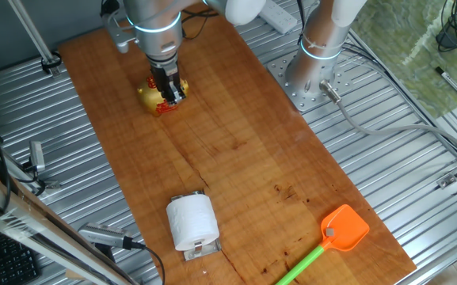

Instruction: Take the roll of paper down from the shelf

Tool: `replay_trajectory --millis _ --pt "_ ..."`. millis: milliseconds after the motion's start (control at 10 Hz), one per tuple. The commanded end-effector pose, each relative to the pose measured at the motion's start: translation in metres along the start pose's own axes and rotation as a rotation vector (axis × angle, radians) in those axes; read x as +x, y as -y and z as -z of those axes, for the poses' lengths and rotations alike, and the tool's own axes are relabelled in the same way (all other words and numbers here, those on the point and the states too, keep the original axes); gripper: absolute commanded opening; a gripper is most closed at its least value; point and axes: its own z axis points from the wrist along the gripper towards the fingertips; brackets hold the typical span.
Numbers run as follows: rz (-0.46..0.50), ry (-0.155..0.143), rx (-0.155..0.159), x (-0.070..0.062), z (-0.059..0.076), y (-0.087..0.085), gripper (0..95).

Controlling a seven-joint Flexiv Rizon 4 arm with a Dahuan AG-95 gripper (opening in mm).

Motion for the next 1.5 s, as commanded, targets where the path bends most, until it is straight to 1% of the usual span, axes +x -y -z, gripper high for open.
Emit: replay_trajectory --millis 100,300,600,900,1100,1200,1300,1400,1500 --pt "0.002 0.008 -0.001 0.002 0.002 -0.001 0.0" --pt "0.006 0.005 -0.004 0.003 0.004 -0.002 0.0" --pt "0.006 0.016 -0.029 0.004 0.006 -0.002 0.0" --pt "0.013 0.012 -0.024 0.004 0.006 -0.002 0.0" --pt "0.026 0.008 -0.029 0.004 0.006 -0.002 0.0" --pt "0.051 0.009 -0.026 0.004 0.006 -0.002 0.0" --pt "0.137 0.017 -0.027 -0.002 0.006 -0.004 0.0" --pt "0.235 0.018 -0.046 -0.016 0.009 -0.017 0.0" --pt "0.334 0.019 -0.044 -0.028 0.008 -0.033 0.0"
